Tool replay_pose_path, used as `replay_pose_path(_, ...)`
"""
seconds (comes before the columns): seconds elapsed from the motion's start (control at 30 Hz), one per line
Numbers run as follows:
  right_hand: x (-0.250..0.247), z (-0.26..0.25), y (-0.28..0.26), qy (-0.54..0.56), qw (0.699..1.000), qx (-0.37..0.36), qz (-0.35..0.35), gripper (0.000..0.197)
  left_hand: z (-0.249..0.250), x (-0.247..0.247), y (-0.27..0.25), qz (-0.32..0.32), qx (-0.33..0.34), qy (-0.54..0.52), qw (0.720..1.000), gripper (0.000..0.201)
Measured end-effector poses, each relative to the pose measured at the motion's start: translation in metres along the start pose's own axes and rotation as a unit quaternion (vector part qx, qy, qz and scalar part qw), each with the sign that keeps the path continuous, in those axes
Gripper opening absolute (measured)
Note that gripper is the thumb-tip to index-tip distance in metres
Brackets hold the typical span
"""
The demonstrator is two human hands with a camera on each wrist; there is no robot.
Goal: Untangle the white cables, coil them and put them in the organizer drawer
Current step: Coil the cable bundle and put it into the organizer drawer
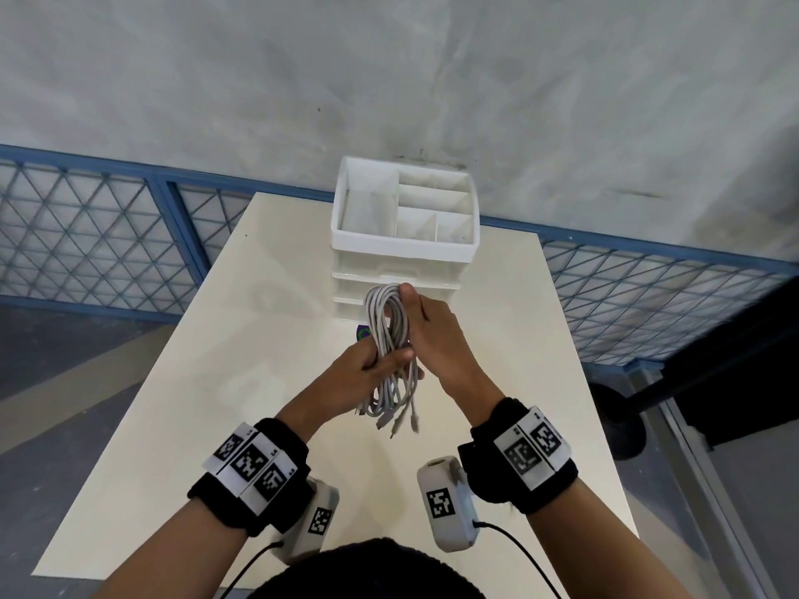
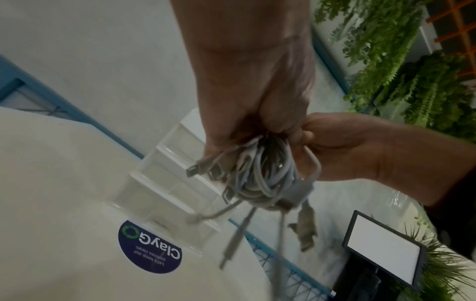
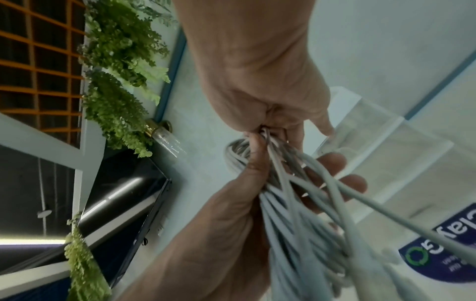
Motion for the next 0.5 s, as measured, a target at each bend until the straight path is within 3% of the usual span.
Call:
replay_pose_path(0.17, 0.002, 0.008, 0.004, 0.106, 0.992, 0.034, -0.055, 0.051, 0.011, -0.009, -0.002, -0.035, -0.030, -0.054, 0.997, 0.028)
replay_pose_path(0.27, 0.005, 0.006, 0.003, 0.305, 0.941, 0.051, -0.141, 0.053, 0.019, -0.008, -0.005, -0.073, -0.054, -0.104, 0.990, 0.020)
replay_pose_path(0.37, 0.004, -0.001, 0.003, 0.410, 0.898, 0.051, -0.153, 0.037, 0.023, -0.001, -0.008, -0.101, -0.061, -0.119, 0.986, 0.018)
replay_pose_path(0.5, 0.004, -0.004, 0.006, 0.385, 0.914, 0.041, -0.118, 0.009, 0.025, 0.001, -0.007, -0.101, -0.057, -0.108, 0.987, 0.006)
Point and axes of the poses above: each hand's wrist, its own y-axis towards the middle knuckle, its own x-axis out of the palm, z = x × y, the point moved 2 cm from there along y, towards the middle knuckle, and after that the axes turned 4 degrees about -x, right-handed, at the moved point
